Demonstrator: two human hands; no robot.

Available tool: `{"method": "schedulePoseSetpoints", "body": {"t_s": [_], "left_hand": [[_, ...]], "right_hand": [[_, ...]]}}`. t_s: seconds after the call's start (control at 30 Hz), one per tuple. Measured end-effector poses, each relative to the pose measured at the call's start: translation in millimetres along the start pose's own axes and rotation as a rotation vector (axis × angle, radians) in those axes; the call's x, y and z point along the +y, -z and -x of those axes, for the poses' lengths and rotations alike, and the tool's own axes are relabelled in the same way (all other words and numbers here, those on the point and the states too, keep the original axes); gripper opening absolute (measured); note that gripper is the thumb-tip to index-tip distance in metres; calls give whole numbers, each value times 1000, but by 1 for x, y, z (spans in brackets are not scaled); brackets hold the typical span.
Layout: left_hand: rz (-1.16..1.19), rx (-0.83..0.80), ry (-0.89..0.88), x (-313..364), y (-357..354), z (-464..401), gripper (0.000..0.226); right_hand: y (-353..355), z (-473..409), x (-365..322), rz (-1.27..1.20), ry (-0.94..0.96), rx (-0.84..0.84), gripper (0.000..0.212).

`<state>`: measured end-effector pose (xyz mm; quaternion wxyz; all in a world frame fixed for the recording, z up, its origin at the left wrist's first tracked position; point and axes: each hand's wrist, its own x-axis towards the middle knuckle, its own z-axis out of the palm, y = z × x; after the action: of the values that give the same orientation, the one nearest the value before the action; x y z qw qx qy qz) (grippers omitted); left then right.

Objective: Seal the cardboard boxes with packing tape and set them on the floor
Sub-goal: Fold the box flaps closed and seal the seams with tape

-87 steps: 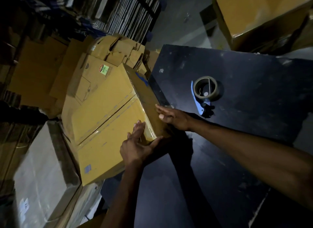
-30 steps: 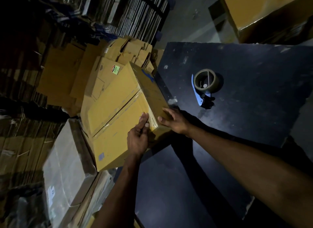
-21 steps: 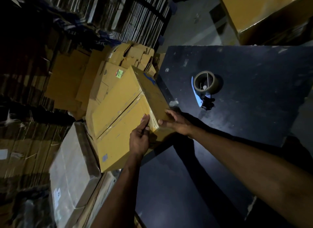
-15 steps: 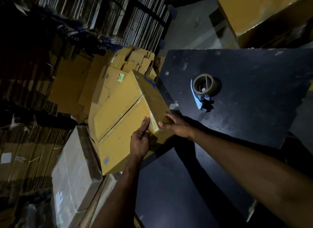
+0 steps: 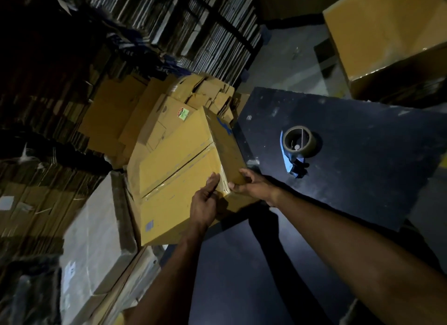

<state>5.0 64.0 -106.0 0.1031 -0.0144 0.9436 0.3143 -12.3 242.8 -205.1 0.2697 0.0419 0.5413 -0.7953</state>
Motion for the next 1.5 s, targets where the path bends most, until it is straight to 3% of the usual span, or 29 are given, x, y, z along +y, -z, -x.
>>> {"method": "schedulePoseSetpoints", "body": {"t_s": [0.13,0.2,0.27,0.37,0.47,0.6,0.67,0.77,0.8,0.87,0.97,1.0,1.1,1.23,1.4,1.5], "left_hand": [[32,41,-2,-3,-6,2,49],[-8,128,11,-6,-13,15,42],[-54,236,71,-7,-17,45,41],[-15,371,36,-8,-20,103,37],[83,432,123,-19,-12,159,50],[309,592,375,-52,-6,236,35],[421,649,467,-62,-3,259,36],[356,797,560,-70,9,265,36],[327,838,612,-71,14,261,36],[267,884,742,-77,24,249,36],[247,869,870,-85,40,224,47],[328,846,920,-88,44,216,53],[605,795,1010,-92,54,197,47],[645,842,982,-105,58,194,40],[620,835,904,-124,66,194,30],[579,793,897,-134,70,193,44]], "right_hand": [[5,14,-9,6,-72,-52,90],[1,25,-4,37,-124,-36,82],[0,37,10,125,-215,-98,90],[-3,78,3,404,-297,-115,48],[-1,92,-25,727,-19,-5,28],[-25,96,-80,1048,215,-88,48],[-44,97,-99,1156,342,-77,48],[-66,78,-109,1242,446,-13,33],[-72,66,-109,1268,473,5,37],[-81,40,-108,1291,369,-8,62],[-91,10,-99,1228,-9,13,93],[-98,8,-97,1148,-89,31,93],[-118,13,-91,957,-115,68,62],[-129,24,-89,912,-14,124,45],[-134,39,-91,1010,32,166,56],[-126,45,-83,1000,2,152,52]]}}
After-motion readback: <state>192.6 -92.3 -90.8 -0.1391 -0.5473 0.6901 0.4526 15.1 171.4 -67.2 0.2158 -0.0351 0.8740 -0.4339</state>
